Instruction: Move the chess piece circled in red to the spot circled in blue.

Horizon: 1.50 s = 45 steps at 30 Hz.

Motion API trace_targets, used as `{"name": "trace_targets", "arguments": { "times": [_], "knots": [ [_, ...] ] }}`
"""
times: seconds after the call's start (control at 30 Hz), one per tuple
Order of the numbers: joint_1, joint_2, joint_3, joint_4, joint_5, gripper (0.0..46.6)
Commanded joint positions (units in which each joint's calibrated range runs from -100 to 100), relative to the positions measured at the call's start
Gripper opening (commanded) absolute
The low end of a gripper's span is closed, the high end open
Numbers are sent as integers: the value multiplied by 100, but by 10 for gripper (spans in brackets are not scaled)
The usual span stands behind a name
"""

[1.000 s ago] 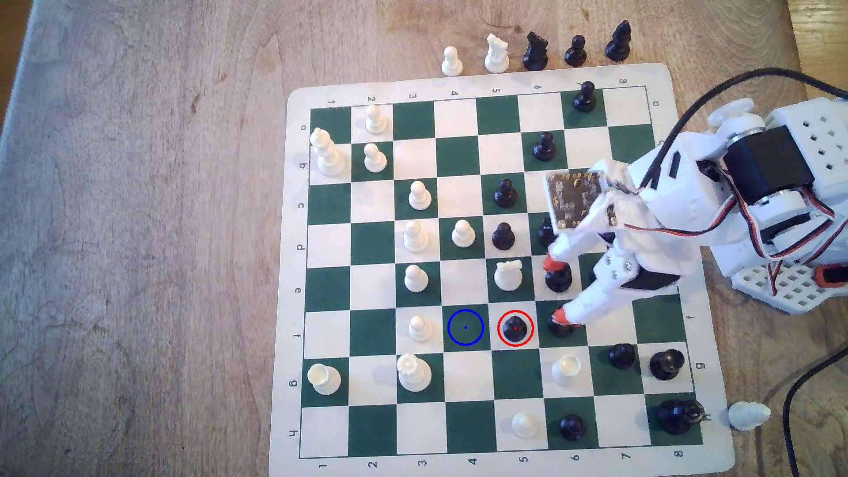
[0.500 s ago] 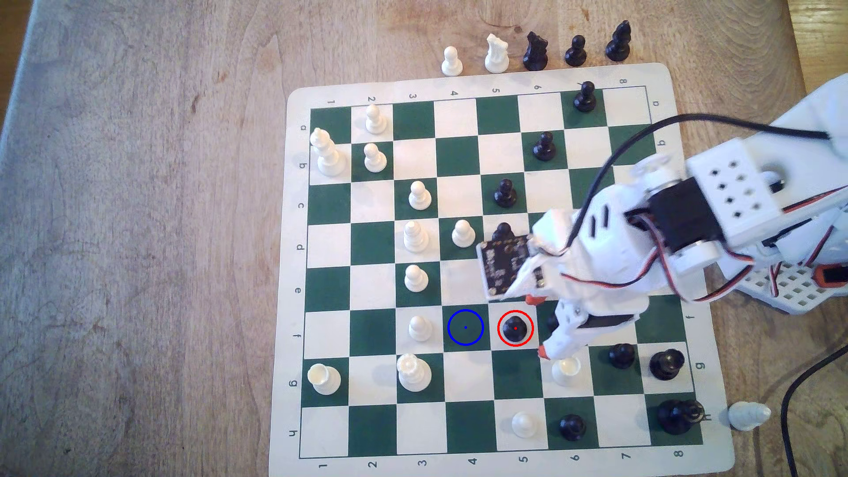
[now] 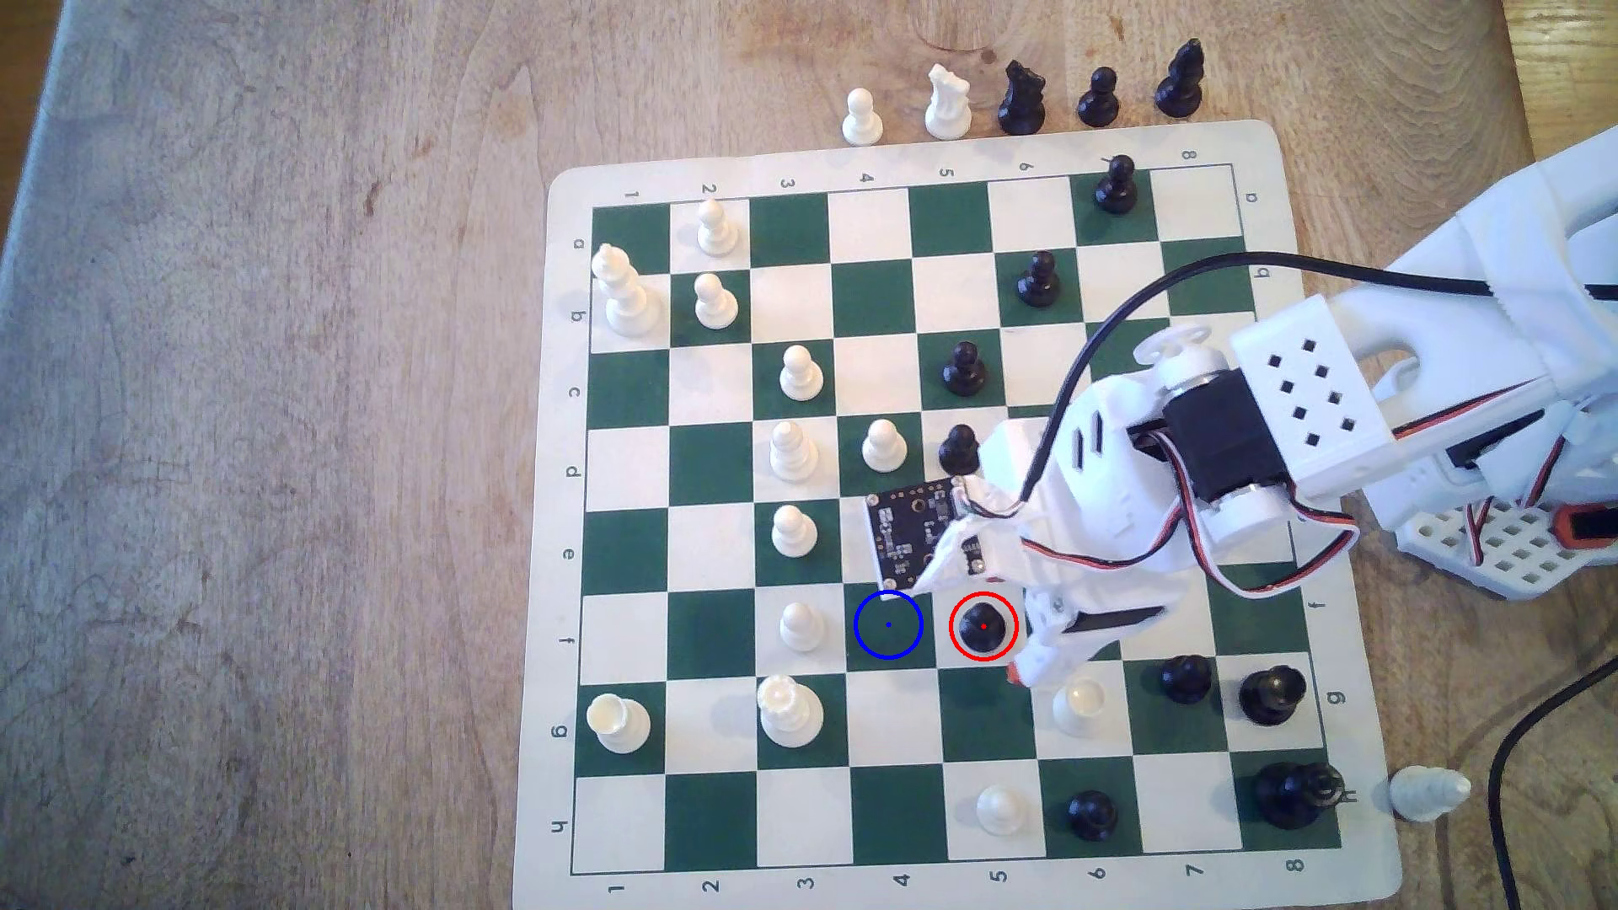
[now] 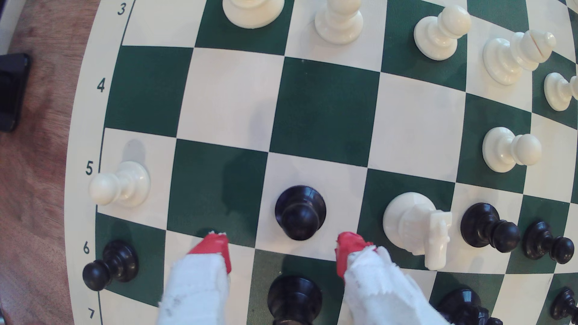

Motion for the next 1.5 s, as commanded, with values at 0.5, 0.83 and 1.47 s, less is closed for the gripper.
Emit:
{"name": "trace_targets", "arguments": {
  "times": [0.5, 0.83, 1.47],
  "knots": [
    [-54, 610, -895, -301, 10, 125],
    [-116, 823, -976, -342, 5, 116],
    [-187, 152, -967, -227, -98, 3]
  ]
}}
